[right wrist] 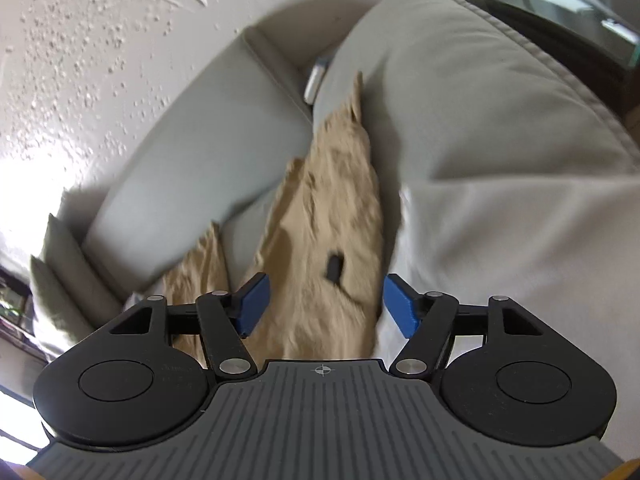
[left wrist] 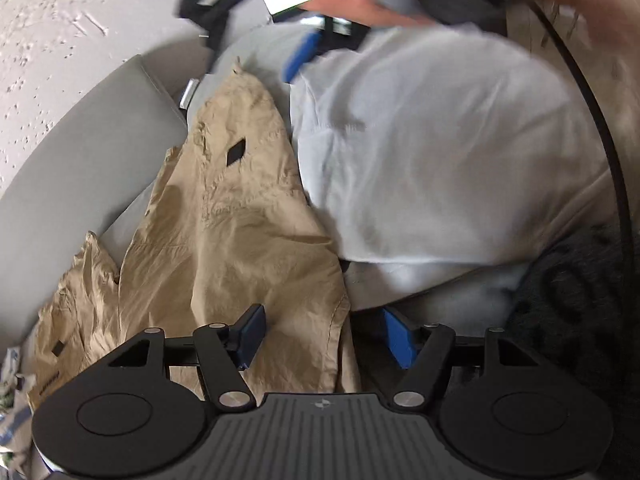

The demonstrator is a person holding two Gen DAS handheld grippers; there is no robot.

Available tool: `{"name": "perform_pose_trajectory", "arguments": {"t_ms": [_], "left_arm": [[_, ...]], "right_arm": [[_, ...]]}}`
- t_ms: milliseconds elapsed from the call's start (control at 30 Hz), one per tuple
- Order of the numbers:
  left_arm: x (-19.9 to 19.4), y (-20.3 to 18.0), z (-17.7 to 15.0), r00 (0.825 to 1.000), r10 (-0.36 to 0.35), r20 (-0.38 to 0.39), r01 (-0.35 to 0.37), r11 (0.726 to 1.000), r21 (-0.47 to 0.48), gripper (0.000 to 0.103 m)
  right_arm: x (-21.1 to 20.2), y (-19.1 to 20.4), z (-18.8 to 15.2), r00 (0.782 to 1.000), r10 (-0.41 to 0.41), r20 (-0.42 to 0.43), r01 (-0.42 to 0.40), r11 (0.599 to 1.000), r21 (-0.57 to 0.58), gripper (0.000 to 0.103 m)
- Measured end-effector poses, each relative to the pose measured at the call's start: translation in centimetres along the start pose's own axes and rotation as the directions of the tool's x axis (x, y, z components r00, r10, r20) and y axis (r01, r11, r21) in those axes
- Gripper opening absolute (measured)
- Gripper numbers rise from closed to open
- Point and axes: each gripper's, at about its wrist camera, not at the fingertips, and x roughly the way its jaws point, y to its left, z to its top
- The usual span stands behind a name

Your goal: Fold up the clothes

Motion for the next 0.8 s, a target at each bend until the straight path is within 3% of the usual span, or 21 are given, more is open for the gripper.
{"name": "perform_pose_trajectory", "arguments": {"t_ms": [33, 67, 100, 200, 367, 400, 433, 467, 633, 800], "left_arm": [[0.6, 0.0, 0.0, 1.000, 0.007, -0.011, -0.006, 1.000, 0.008, 0.065], [1.2, 0.1, 0.1, 1.000, 0.019, -0.020, -0.018, 1.000, 0.014, 0.058], [1.6, 0.4, 0.1, 0.999, 0.034, -0.026, -0.034, 0.999, 0.015, 0.045], [1.7, 2.5, 0.0, 0.999, -0.007, -0.041, 0.005, 0.998, -0.056, 0.024], [0.4, 6.6, -0.1, 0.996, -0.091, -0.005, 0.088, 0.972, -0.216, 0.011], [0.2, 7.3, -0.2, 0.995, -0.102, 0.003, 0.100, 0.964, -0.248, 0.007], [-0.1, 8.1, -0.3, 0.994, -0.108, 0.013, 0.107, 0.954, -0.279, 0.006], [-0.3, 8.7, -0.4, 0.993, -0.112, 0.024, 0.114, 0.945, -0.307, 0.006], [-1.1, 12.3, -1.8, 0.982, -0.172, 0.076, 0.188, 0.865, -0.466, 0.005], [-2.1, 15.6, -4.1, 0.964, -0.223, 0.143, 0.264, 0.760, -0.594, 0.003]], "right_arm": [[1.0, 0.0, 0.5, 1.000, -0.006, 0.003, 0.006, 1.000, 0.009, 0.070], [2.0, 0.0, 1.0, 1.000, -0.015, 0.006, 0.014, 1.000, 0.017, 0.070], [2.9, 0.0, 1.4, 1.000, -0.023, 0.009, 0.023, 0.999, 0.026, 0.069], [5.2, -0.6, 2.3, 0.989, -0.128, 0.076, 0.125, 0.991, 0.049, 0.067], [7.8, -0.6, 2.4, 0.973, -0.182, 0.142, 0.175, 0.983, 0.056, 0.062], [8.1, -0.1, 2.2, 0.967, -0.199, 0.160, 0.195, 0.980, 0.038, 0.049], [8.4, 0.3, 2.1, 0.961, -0.213, 0.174, 0.213, 0.977, 0.019, 0.009], [8.5, 0.6, 2.0, 0.960, -0.216, 0.178, 0.217, 0.976, 0.017, 0.001], [8.6, 3.0, 1.4, 0.950, -0.219, 0.223, 0.230, 0.973, -0.023, 0.000], [8.0, 9.7, 0.6, 0.943, -0.146, 0.298, 0.203, 0.964, -0.170, 0.000]]}}
